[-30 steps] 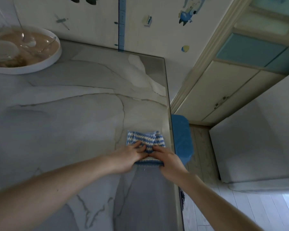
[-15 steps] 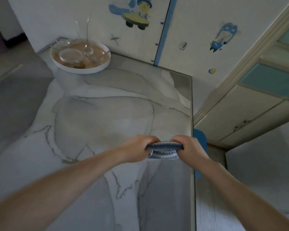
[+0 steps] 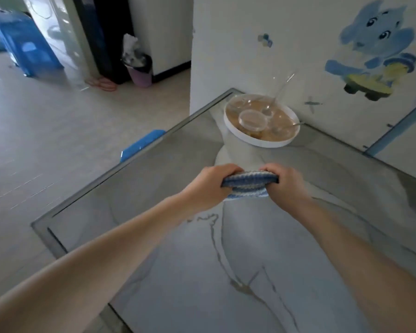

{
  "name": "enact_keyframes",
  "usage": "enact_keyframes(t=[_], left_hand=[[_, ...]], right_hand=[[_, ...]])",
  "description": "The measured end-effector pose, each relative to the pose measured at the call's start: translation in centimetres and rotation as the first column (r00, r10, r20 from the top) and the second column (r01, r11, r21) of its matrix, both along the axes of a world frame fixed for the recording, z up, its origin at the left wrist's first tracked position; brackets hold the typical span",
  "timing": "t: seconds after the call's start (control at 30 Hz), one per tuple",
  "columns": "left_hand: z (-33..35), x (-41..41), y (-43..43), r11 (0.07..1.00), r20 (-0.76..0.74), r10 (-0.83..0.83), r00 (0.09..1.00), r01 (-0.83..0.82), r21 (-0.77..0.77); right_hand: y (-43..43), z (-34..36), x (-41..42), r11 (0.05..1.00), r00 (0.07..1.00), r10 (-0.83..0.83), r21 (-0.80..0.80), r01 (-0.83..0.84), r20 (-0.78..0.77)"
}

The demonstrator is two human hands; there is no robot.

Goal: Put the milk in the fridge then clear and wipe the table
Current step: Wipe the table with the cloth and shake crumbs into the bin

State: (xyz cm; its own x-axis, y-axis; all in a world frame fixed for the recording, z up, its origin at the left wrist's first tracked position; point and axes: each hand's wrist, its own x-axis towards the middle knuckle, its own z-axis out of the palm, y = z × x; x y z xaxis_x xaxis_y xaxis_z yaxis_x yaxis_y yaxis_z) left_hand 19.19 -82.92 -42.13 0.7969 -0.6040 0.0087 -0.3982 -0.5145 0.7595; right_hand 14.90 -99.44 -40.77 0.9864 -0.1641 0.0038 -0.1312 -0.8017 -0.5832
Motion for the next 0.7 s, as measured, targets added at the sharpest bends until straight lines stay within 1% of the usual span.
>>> enact_keyframes(t=[0.1,0.23,0.33,0.37,0.43,0.53,0.6,0.63,0.7], left_hand=[[-0.4,4.3,5.1,0.994,0.044,0.111,0.993,-0.111,0.008],[-1.7,8.4,10.8,0.972,0.078,0.227,0.971,-0.231,0.047],[-3.8,10.2,14.7,0.958,0.131,0.254,0.958,-0.268,0.104],[-4.4,10.4,15.5,0.956,0.148,0.248,0.957,-0.266,0.122],[-6.4,10.7,18.0,0.949,0.147,0.252,0.956,-0.274,0.158],[-9.0,10.0,20.4,0.941,0.069,0.2,0.977,-0.211,0.265],[-10.4,9.1,21.5,0.935,0.004,0.142,0.99,-0.136,0.327],[-10.8,8.6,21.9,0.931,-0.03,0.127,0.991,-0.109,0.349],[-11.2,7.6,22.4,0.924,-0.057,0.126,0.99,-0.096,0.369]], right_hand=[[4.7,-0.8,5.9,0.993,0.993,0.116,0.027,-0.116,0.015],[10.3,-2.7,11.4,0.982,0.981,0.187,0.029,-0.189,0.06],[14.1,-5.0,14.0,0.972,0.975,0.214,0.091,-0.219,0.055],[14.9,-5.7,14.3,0.968,0.973,0.225,0.103,-0.229,0.049],[17.2,-7.9,15.1,0.947,0.955,0.296,0.139,-0.29,-0.026],[19.2,-11.0,14.8,0.893,0.87,0.448,0.158,-0.422,-0.206],[20.2,-12.8,14.5,0.864,0.823,0.498,0.072,-0.499,-0.272],[20.6,-13.1,14.2,0.852,0.815,0.509,0.024,-0.523,-0.276],[21.5,-13.1,13.7,0.838,0.809,0.525,-0.005,-0.545,-0.266]])
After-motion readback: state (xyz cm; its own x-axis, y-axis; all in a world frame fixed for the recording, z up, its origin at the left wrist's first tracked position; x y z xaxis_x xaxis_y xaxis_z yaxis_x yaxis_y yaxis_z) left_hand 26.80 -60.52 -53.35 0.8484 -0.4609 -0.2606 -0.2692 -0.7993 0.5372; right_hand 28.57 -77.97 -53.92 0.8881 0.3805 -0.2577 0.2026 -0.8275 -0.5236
